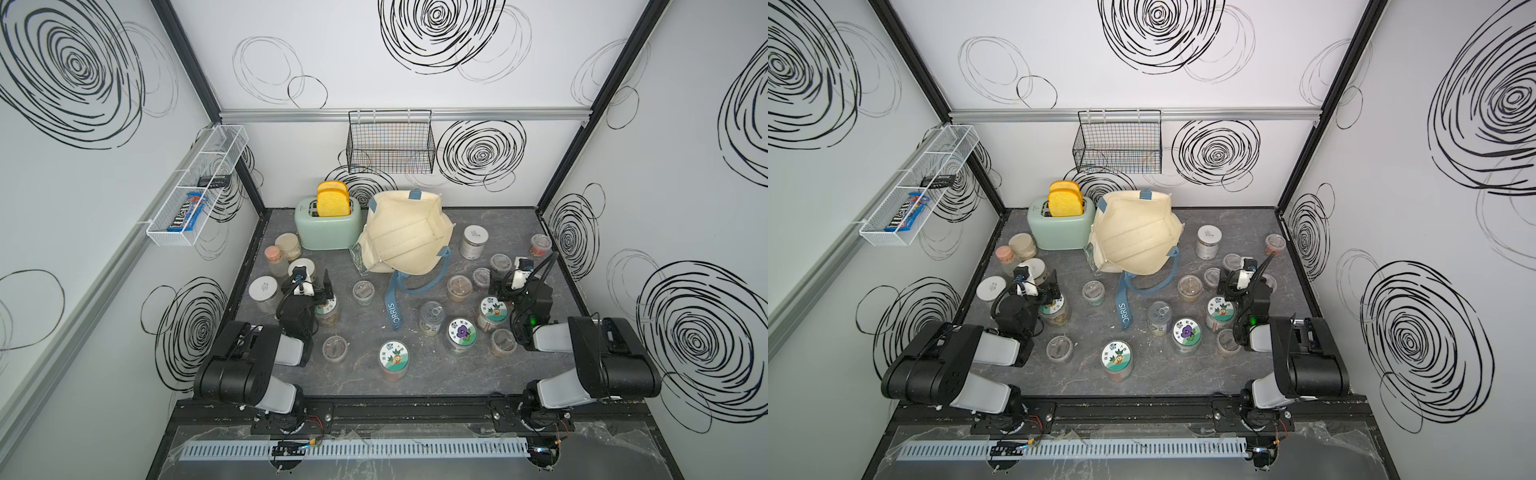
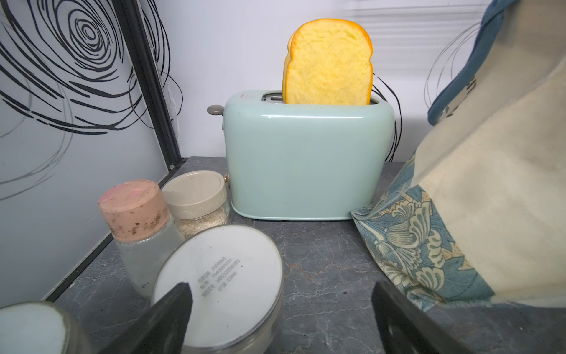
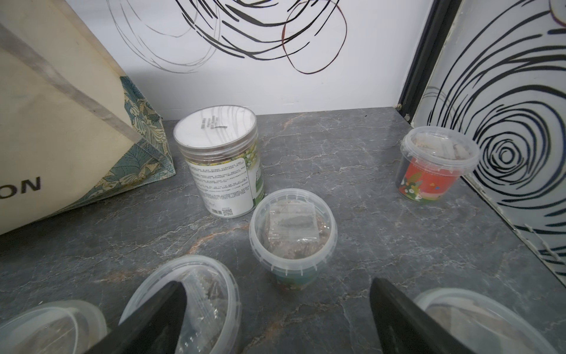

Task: Take out the seed jars from the canvas bag
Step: Reset both arms

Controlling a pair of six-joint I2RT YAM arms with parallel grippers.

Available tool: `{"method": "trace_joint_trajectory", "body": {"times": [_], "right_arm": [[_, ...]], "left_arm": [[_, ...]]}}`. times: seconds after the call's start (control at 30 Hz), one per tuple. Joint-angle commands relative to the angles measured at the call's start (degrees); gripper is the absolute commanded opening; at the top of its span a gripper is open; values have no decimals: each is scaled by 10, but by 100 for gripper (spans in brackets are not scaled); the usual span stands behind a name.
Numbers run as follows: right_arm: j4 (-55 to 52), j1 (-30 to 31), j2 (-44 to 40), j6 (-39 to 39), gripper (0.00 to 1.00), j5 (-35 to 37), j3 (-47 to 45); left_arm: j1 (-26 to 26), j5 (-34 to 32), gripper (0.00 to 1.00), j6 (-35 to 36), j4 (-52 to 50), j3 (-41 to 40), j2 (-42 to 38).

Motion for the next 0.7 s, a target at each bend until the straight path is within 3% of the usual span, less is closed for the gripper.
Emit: {"method": "trace_joint_trajectory", "body": {"times": [0.0,0.67], "right_arm": [[5,2,-3,-3,97,5,7],[4,0,-3,-4,97,3,7]], "left_arm": [[-2,-2,96,8,27,10,-2],[-1,-1,96,7,27,10,-2]]}}
